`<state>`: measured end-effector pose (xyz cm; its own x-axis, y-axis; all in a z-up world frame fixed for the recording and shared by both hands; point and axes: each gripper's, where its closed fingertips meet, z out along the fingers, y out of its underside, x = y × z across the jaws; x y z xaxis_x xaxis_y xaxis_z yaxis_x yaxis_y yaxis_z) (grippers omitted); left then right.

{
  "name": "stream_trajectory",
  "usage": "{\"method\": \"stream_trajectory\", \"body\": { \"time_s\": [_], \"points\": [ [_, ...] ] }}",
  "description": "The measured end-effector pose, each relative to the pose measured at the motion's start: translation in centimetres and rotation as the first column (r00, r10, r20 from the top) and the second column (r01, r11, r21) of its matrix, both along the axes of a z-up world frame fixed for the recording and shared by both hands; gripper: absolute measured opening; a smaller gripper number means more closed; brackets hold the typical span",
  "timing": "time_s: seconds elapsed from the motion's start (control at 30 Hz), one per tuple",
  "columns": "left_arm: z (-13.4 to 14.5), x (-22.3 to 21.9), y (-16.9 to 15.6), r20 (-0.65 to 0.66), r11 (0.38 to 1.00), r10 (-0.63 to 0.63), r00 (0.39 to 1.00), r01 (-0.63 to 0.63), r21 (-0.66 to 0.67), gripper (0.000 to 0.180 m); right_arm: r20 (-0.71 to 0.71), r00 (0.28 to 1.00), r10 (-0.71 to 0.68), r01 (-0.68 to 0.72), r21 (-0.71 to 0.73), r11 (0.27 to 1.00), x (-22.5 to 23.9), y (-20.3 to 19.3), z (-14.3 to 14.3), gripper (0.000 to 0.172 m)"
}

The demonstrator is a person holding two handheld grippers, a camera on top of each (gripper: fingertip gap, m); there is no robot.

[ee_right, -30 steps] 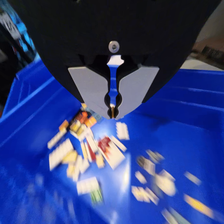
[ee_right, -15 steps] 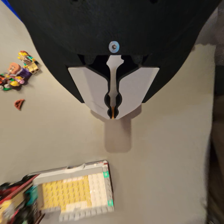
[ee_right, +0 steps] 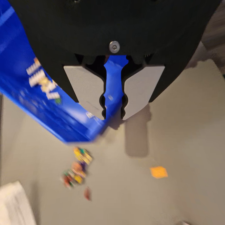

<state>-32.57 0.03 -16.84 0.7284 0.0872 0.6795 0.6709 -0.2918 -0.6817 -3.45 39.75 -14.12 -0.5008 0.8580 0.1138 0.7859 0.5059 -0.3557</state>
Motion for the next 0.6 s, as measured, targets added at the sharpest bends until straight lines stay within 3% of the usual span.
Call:
{"method": "stream_trajectory", "body": {
  "time_s": [0.13, 0.23, 0.33, 0.5, 0.6],
  "points": [
    [-0.1, 0.1, 0.1, -0.003, 1.0, -0.007, 1.0, 0.007, -0.005, 0.029, 0.188, 0.926, -0.327, 0.296, 0.177, 0.939, 4.9, 14.1, -1.7, 0.023],
    [-0.1, 0.0, 0.0, -0.007, 1.0, 0.004, 1.0, -0.004, -0.008, 0.029, 0.314, 0.818, -0.482, 0.452, 0.167, 0.876, 6.9, 19.4, -4.6, 0.024],
    [-0.1, -0.2, 0.0, -0.014, 1.0, 0.022, 1.0, -0.023, -0.015, 0.029, 0.366, 0.76, -0.538, 0.479, 0.244, 0.843, 7.6, 22.5, -6.1, 0.024],
    [-0.3, -0.2, -0.1, -0.006, 0.999, 0.029, 1.0, -0.029, -0.02, 0.029, 0.477, 0.691, -0.543, 0.474, 0.267, 0.839, 8.9, 23.4, -7.4, 0.022],
    [-0.4, -0.1, 0.0, 0.003, 0.999, 0.022, 1.0, -0.022, -0.032, 0.029, 0.494, 0.685, -0.535, 0.482, 0.244, 0.842, 9.2, 23.5, -7.5, 0.022]
  ]
}}
